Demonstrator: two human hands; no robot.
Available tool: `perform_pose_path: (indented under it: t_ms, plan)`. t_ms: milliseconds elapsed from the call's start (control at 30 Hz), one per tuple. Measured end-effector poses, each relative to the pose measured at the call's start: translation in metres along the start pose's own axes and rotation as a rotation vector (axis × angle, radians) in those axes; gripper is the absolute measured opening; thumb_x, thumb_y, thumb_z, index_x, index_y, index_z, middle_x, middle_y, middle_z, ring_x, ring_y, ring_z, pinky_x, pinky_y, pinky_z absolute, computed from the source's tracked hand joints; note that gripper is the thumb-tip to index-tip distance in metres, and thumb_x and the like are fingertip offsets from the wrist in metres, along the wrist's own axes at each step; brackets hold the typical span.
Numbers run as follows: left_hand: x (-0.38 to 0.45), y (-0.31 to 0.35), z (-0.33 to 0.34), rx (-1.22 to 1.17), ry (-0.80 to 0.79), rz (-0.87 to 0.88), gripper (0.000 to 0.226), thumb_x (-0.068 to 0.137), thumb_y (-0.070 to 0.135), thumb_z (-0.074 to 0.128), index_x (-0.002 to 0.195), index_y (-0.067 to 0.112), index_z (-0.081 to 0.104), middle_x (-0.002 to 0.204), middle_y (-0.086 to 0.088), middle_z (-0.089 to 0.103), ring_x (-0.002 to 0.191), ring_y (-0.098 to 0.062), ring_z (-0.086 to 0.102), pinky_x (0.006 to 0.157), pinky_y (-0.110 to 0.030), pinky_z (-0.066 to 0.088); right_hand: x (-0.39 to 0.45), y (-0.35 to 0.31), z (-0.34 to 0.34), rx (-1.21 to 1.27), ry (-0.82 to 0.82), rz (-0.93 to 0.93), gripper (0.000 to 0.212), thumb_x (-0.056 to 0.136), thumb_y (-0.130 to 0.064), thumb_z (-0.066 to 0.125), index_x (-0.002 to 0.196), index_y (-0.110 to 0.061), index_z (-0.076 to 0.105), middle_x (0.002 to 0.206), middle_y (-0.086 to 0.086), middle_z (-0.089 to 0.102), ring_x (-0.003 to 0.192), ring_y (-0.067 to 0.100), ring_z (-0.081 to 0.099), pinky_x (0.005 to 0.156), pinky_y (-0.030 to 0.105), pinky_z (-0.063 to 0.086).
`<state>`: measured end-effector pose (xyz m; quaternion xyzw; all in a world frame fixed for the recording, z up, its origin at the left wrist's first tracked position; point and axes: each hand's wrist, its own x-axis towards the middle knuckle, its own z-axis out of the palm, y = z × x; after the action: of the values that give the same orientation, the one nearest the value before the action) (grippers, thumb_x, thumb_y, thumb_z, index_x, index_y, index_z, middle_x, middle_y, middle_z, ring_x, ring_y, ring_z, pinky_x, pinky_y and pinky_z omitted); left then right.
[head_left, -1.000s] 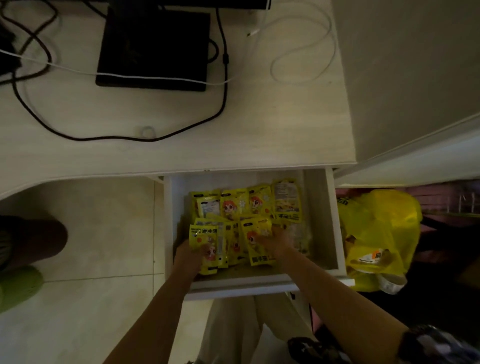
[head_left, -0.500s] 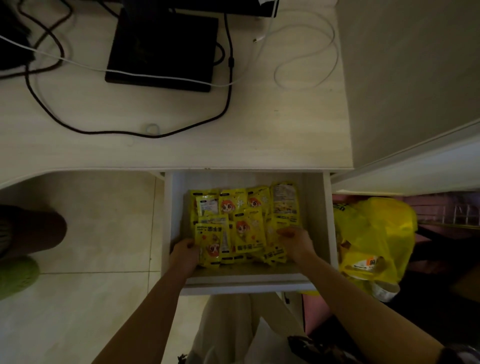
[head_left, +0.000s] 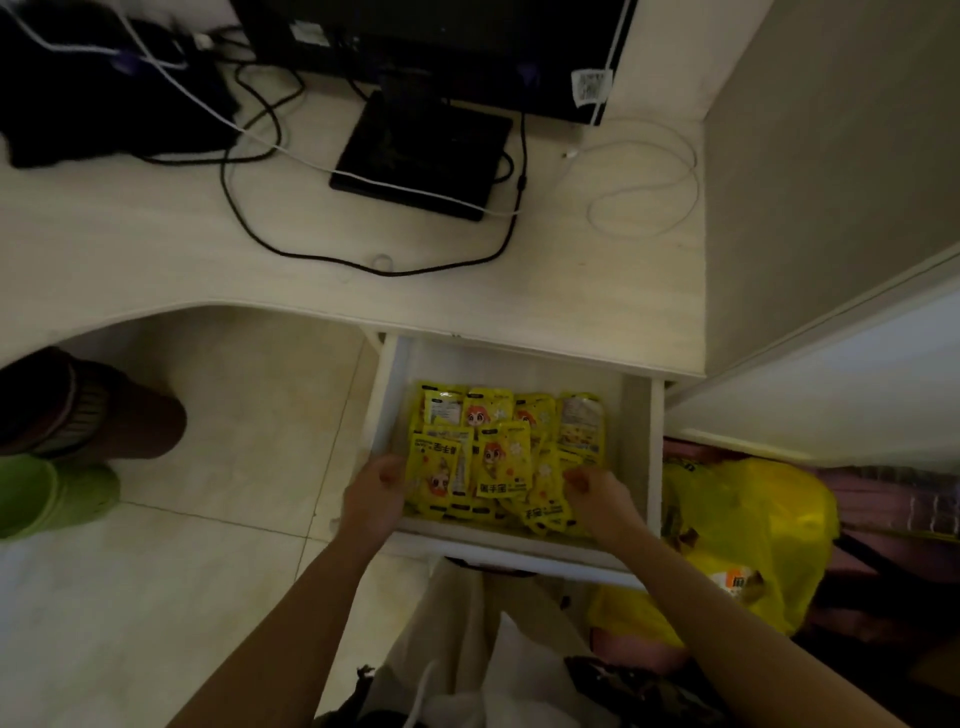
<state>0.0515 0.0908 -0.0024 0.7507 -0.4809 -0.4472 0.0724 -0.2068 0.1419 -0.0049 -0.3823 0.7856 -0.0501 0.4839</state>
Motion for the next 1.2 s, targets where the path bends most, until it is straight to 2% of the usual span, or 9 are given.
perform_pose_path:
  t_ms: [67, 133, 200, 300, 433, 567, 667, 800, 1200]
  plan:
    - [-0.012, -0.005, -0.005, -0.062, 0.040, -0.004, 0.030, 0.090, 0.016, 0.058, 0.120, 0.015, 0.060, 0.117, -0.010, 0.065, 0.108, -0.028, 0.059, 0.089, -0.033, 0.045, -0.006, -0.013, 0.003, -0.045, -0.013, -0.092, 0.032, 0.097, -0.013, 0.044, 0.127, -0.009, 0.055, 0.112, 0.012, 0.064, 0.071, 0.012, 0.054, 0.057, 0.021, 0.044]
    - [-0.023, -0.012, -0.010, -0.146, 0.083, -0.016, 0.026, 0.090, 0.016, 0.059, 0.116, 0.015, 0.061, 0.108, -0.007, 0.065, 0.102, -0.027, 0.060, 0.081, -0.031, 0.046, -0.011, -0.026, 0.010, -0.110, -0.027, -0.172, 0.032, 0.097, -0.014, 0.043, 0.126, -0.010, 0.055, 0.112, 0.010, 0.065, 0.076, 0.013, 0.056, 0.064, 0.024, 0.046]
    - [-0.033, -0.018, -0.017, -0.188, 0.130, -0.007, 0.023, 0.090, 0.014, 0.058, 0.113, 0.012, 0.061, 0.099, -0.004, 0.063, 0.091, -0.021, 0.059, 0.068, -0.023, 0.042, -0.015, -0.041, 0.018, -0.173, -0.053, -0.240, 0.032, 0.097, -0.017, 0.043, 0.126, -0.011, 0.055, 0.107, 0.008, 0.066, 0.076, 0.014, 0.057, 0.063, 0.024, 0.045]
    - [-0.046, -0.034, -0.031, -0.179, 0.198, -0.011, 0.020, 0.093, 0.013, 0.055, 0.112, 0.012, 0.062, 0.093, -0.001, 0.061, 0.082, -0.014, 0.055, 0.056, -0.010, 0.035, -0.022, -0.065, 0.038, -0.261, -0.101, -0.327, 0.030, 0.097, -0.019, 0.042, 0.125, -0.012, 0.053, 0.101, 0.007, 0.065, 0.065, 0.011, 0.055, 0.051, 0.021, 0.040]
    - [-0.065, -0.066, -0.056, -0.212, 0.263, -0.062, 0.021, 0.092, 0.010, 0.052, 0.110, 0.014, 0.062, 0.092, -0.004, 0.067, 0.068, -0.013, 0.055, 0.054, -0.014, 0.038, -0.039, -0.104, 0.071, -0.378, -0.158, -0.443, 0.029, 0.099, -0.022, 0.039, 0.120, -0.010, 0.054, 0.113, 0.010, 0.062, 0.095, 0.023, 0.060, 0.073, 0.031, 0.049]
    - [-0.082, -0.105, -0.085, -0.263, 0.336, -0.108, 0.019, 0.092, 0.011, 0.053, 0.109, 0.015, 0.061, 0.087, -0.002, 0.068, 0.062, -0.010, 0.057, 0.054, -0.016, 0.041, -0.058, -0.142, 0.114, -0.473, -0.182, -0.565, 0.023, 0.097, -0.021, 0.040, 0.105, -0.007, 0.057, 0.100, 0.007, 0.064, 0.093, 0.024, 0.060, 0.078, 0.037, 0.049]
    - [-0.089, -0.139, -0.110, -0.279, 0.376, -0.144, 0.018, 0.092, 0.012, 0.052, 0.107, 0.015, 0.061, 0.079, 0.001, 0.064, 0.061, -0.012, 0.057, 0.054, -0.018, 0.043, -0.073, -0.173, 0.151, -0.518, -0.222, -0.636, 0.025, 0.096, -0.021, 0.043, 0.111, -0.009, 0.057, 0.103, 0.007, 0.064, 0.101, 0.025, 0.061, 0.086, 0.038, 0.049]
    - [-0.095, -0.190, -0.147, -0.239, 0.412, -0.175, 0.016, 0.094, 0.015, 0.051, 0.108, 0.017, 0.060, 0.074, 0.006, 0.057, 0.061, -0.008, 0.053, 0.055, -0.016, 0.041, -0.093, -0.214, 0.208, -0.577, -0.276, -0.704, 0.025, 0.094, -0.018, 0.045, 0.113, -0.006, 0.056, 0.110, 0.014, 0.065, 0.102, 0.028, 0.060, 0.085, 0.037, 0.048]
    - [-0.095, -0.306, -0.264, -0.101, 0.511, -0.225, 0.023, 0.097, 0.017, 0.046, 0.116, 0.014, 0.058, 0.086, 0.000, 0.059, 0.071, -0.014, 0.055, 0.059, -0.020, 0.039, -0.138, -0.317, 0.342, -0.640, -0.335, -0.840, 0.031, 0.096, -0.022, 0.042, 0.123, -0.013, 0.053, 0.117, 0.004, 0.062, 0.105, 0.017, 0.058, 0.087, 0.027, 0.047]
